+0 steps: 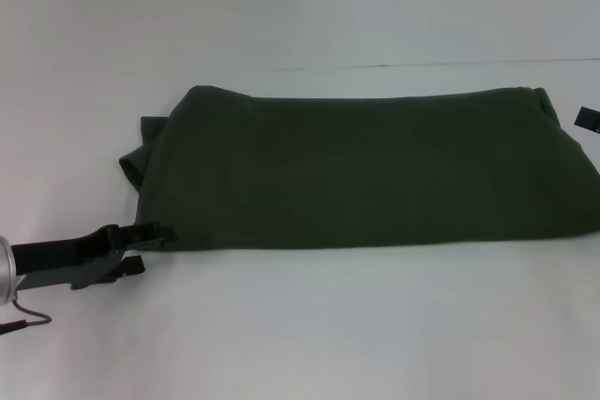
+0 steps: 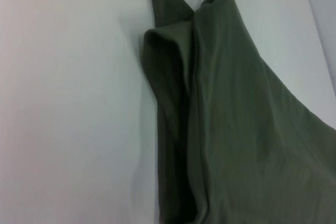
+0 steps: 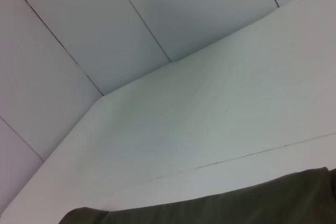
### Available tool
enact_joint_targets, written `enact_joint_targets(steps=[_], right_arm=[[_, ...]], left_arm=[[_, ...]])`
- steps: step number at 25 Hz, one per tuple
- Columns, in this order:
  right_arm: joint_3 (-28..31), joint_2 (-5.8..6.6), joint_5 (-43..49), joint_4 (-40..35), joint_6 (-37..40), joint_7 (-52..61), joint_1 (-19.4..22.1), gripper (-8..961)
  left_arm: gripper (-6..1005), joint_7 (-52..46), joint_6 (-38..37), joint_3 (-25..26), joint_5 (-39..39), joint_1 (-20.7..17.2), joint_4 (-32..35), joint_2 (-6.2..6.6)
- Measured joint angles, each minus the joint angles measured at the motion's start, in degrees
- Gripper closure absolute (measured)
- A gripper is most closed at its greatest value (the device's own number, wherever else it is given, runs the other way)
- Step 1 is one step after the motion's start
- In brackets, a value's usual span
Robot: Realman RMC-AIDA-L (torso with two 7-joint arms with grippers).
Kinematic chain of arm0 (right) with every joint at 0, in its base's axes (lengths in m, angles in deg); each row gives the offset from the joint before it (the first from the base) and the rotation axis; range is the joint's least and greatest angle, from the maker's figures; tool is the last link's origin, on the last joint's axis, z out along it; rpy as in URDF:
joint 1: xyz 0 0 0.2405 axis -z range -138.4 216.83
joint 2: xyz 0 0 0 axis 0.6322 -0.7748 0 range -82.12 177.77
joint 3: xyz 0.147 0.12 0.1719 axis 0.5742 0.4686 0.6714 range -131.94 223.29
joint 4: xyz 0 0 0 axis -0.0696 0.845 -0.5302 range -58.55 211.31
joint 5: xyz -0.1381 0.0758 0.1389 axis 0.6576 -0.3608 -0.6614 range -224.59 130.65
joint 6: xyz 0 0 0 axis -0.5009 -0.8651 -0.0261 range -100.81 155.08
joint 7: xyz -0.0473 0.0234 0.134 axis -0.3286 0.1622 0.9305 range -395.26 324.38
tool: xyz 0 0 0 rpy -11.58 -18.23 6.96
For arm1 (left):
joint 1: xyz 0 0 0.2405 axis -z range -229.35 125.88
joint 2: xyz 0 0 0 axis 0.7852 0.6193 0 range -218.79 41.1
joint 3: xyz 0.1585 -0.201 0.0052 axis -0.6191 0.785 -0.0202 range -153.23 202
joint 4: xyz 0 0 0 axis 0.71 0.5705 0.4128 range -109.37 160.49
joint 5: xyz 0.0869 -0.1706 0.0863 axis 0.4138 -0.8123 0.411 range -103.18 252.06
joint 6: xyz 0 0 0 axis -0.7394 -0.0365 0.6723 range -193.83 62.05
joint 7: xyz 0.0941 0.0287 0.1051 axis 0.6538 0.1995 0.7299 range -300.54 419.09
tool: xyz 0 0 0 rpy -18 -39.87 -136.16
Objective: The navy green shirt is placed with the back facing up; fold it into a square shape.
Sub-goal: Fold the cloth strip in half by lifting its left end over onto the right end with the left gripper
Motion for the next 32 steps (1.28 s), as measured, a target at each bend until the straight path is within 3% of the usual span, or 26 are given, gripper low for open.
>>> enact_joint_targets(steps=[32], right_arm=[[0.00, 0.00, -0.19, -0.05, 0.24, 0.05, 0.06, 32]], left_arm=[[127, -1.64, 3.17, -0.53, 0.26, 2.51, -1.30, 0.70]])
